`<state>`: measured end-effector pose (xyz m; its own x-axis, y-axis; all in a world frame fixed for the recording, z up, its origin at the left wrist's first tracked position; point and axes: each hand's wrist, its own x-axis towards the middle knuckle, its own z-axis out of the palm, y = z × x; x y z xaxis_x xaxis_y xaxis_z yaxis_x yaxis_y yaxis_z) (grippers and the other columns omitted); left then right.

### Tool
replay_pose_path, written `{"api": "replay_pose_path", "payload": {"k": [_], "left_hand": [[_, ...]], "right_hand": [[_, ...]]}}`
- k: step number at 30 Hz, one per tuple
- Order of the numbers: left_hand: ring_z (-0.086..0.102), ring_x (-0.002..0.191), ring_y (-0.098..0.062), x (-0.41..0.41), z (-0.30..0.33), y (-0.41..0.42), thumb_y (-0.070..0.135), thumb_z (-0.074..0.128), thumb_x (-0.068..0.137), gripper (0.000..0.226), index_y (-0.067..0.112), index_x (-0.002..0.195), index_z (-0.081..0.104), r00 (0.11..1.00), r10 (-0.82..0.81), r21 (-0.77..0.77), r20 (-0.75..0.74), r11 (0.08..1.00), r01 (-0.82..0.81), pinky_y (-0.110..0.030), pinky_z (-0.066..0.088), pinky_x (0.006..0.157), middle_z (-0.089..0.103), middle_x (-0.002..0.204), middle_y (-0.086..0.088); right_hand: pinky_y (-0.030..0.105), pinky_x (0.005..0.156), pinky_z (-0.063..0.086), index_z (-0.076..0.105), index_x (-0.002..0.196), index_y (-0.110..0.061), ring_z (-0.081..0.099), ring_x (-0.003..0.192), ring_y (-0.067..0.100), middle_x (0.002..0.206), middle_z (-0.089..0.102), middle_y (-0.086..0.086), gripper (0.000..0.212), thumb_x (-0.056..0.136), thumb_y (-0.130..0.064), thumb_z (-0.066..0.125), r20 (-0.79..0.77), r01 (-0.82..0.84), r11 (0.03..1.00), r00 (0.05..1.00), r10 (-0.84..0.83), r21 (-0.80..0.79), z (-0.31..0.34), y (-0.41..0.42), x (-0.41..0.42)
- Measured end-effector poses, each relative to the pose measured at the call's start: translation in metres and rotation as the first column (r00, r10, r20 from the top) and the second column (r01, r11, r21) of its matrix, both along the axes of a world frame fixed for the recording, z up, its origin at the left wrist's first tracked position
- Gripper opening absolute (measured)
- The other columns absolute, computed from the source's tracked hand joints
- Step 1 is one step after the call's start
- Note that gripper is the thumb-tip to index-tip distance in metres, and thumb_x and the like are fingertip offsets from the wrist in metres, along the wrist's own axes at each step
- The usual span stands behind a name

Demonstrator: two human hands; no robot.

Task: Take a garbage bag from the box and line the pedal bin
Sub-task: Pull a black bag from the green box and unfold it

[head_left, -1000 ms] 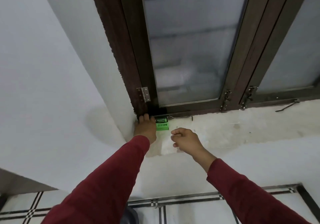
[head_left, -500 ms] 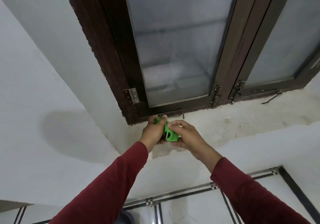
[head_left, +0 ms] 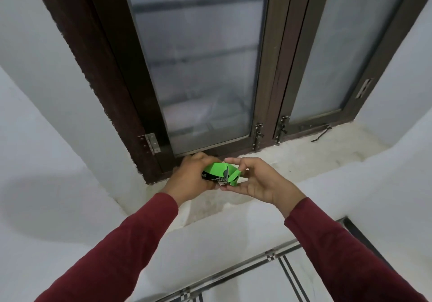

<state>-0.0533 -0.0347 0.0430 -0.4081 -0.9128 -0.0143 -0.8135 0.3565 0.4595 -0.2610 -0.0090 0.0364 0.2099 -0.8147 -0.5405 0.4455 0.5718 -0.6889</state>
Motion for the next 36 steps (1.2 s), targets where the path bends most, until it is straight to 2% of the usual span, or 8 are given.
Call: {"api": "replay_pose_path", "payload": {"k": [9,14,19,24,28,30,33,36], "left_hand": [[0.046,0.121,-0.022,-0.009,0.021,-0.003,0.044,0.086,0.074,0.07,0.042,0.137,0.055,0.999,-0.032,-0.069,0.006,0.997,0.032,-0.044,0.049,0.097,0.056,0.126,0.008],[0.042,0.118,-0.018,-0.015,0.04,-0.003,0.05,0.083,0.072,0.071,0.044,0.137,0.053,0.979,-0.042,-0.229,0.199,0.969,0.088,-0.039,0.047,0.088,0.059,0.124,0.014],[0.045,0.116,-0.019,-0.021,0.058,-0.004,0.058,0.078,0.073,0.071,0.045,0.138,0.053,0.95,-0.012,-0.385,0.313,0.913,0.138,-0.039,0.041,0.085,0.062,0.12,0.014],[0.047,0.115,-0.02,-0.022,0.069,-0.008,0.057,0.079,0.071,0.068,0.047,0.135,0.057,0.955,0.019,-0.395,0.295,0.913,0.104,-0.038,0.044,0.084,0.064,0.115,0.014],[0.047,0.115,-0.021,-0.022,0.071,-0.007,0.054,0.079,0.072,0.066,0.046,0.133,0.058,0.955,0.023,-0.388,0.296,0.916,0.099,-0.038,0.044,0.084,0.064,0.114,0.012],[0.048,0.114,-0.021,-0.025,0.077,-0.006,0.055,0.078,0.073,0.063,0.045,0.133,0.059,0.941,0.015,-0.414,0.339,0.9,0.135,-0.038,0.044,0.085,0.064,0.112,0.012],[0.049,0.111,-0.023,-0.038,0.091,-0.006,0.048,0.074,0.076,0.052,0.04,0.126,0.065,0.914,-0.006,-0.494,0.406,0.84,0.225,-0.038,0.042,0.084,0.066,0.109,0.01],[0.051,0.108,-0.023,-0.056,0.103,-0.005,0.035,0.072,0.075,0.041,0.037,0.116,0.069,0.88,-0.033,-0.535,0.474,0.783,0.317,-0.036,0.037,0.08,0.066,0.102,0.008]], "right_hand": [[0.049,0.069,0.063,0.065,0.062,-0.007,0.068,0.094,0.035,0.099,0.061,0.013,0.036,0.071,0.013,0.037,-0.237,0.052,0.994,0.969,-0.073,-0.095,0.009,0.003,-0.019],[0.054,0.076,0.065,0.073,0.074,-0.007,0.069,0.089,0.032,0.099,0.071,0.018,0.033,0.075,0.012,0.046,-0.542,-0.014,0.99,0.838,-0.064,-0.138,0.012,0.005,-0.019],[0.052,0.077,0.064,0.074,0.107,-0.019,0.067,0.106,0.028,0.12,0.067,0.006,0.021,0.09,-0.025,0.065,-0.404,0.061,0.979,0.905,-0.136,-0.193,0.005,0.012,-0.016],[0.034,0.073,0.059,0.074,0.079,-0.02,0.065,0.093,0.017,0.105,0.072,0.007,0.016,0.08,-0.035,0.069,-0.683,0.095,0.967,0.691,-0.235,-0.237,0.004,0.008,-0.01],[0.04,0.095,0.053,0.078,0.086,-0.017,0.061,0.101,0.016,0.109,0.066,-0.008,0.01,0.081,-0.022,0.07,-0.718,0.056,0.95,0.642,-0.27,-0.307,-0.002,0.004,-0.011],[0.036,0.088,0.053,0.078,0.084,-0.02,0.063,0.105,0.018,0.102,0.068,-0.008,0.01,0.084,-0.016,0.069,-0.63,0.072,0.955,0.737,-0.245,-0.287,-0.006,0.004,-0.009],[0.042,0.083,0.059,0.072,0.102,-0.01,0.069,0.109,0.032,0.11,0.071,0.008,0.022,0.092,-0.009,0.053,-0.085,0.263,0.961,0.959,-0.27,-0.086,-0.012,0.003,-0.004],[0.046,0.079,0.062,0.065,0.111,0.001,0.074,0.093,0.041,0.11,0.07,0.023,0.031,0.09,-0.01,0.046,0.335,0.341,0.939,0.88,-0.336,0.047,-0.018,0.002,-0.002]]}}
